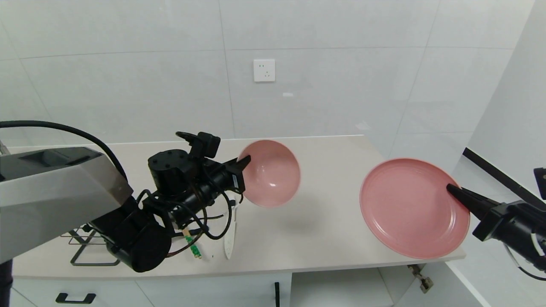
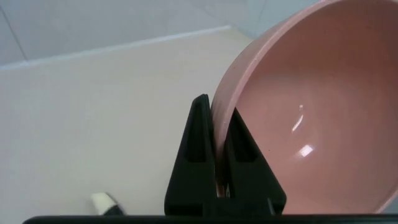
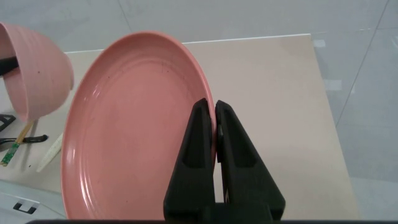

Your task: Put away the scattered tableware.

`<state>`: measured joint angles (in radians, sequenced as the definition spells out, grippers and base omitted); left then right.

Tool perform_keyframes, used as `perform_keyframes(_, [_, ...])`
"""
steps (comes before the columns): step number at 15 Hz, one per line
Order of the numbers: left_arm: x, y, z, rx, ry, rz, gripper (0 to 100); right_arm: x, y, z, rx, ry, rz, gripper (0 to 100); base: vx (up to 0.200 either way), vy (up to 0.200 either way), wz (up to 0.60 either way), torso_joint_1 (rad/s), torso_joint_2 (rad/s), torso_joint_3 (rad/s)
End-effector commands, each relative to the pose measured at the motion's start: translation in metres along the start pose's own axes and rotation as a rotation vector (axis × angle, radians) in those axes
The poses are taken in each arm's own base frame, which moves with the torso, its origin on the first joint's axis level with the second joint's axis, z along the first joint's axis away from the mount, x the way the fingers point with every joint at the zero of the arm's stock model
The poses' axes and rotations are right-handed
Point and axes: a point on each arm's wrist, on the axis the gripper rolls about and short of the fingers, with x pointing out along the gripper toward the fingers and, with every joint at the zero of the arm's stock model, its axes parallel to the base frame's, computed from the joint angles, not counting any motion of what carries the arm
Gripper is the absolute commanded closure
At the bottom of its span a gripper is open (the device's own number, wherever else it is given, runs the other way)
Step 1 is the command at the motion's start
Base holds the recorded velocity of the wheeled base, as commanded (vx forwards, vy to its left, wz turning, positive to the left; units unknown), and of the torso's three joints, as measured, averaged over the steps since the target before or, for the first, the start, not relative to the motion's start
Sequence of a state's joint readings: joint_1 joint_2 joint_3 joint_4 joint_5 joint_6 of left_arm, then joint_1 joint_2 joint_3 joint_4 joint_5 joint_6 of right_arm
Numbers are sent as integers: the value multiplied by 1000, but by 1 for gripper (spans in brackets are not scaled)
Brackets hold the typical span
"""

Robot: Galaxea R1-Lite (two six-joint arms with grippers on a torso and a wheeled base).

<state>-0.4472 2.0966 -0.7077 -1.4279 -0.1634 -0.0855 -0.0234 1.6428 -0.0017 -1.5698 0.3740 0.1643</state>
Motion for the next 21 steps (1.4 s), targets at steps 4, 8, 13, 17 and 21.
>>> perform_keyframes(4, [-56,-1,30,55,-79,26,100,0,1,0,-2,1,8,100,0,0,0,0,0,0])
perform_keyframes(8, [-123,-16,53,58,-102,29,100,2,9,0,-4,3,51,100,0,0,0,0,0,0])
perform_keyframes(13, [-166,-27,55,26,-110,17,100,1,16,6,-16,-29,82,100,0,0,0,0,0,0])
perform_keyframes(17, [-179,-32,45,-75,-62,-8,100,-6,21,26,-33,-141,102,100,0,0,0,0,0,0])
perform_keyframes(21, [-184,-33,46,-108,-56,-7,100,-6,44,20,84,-97,236,100,0,0,0,0,0,0])
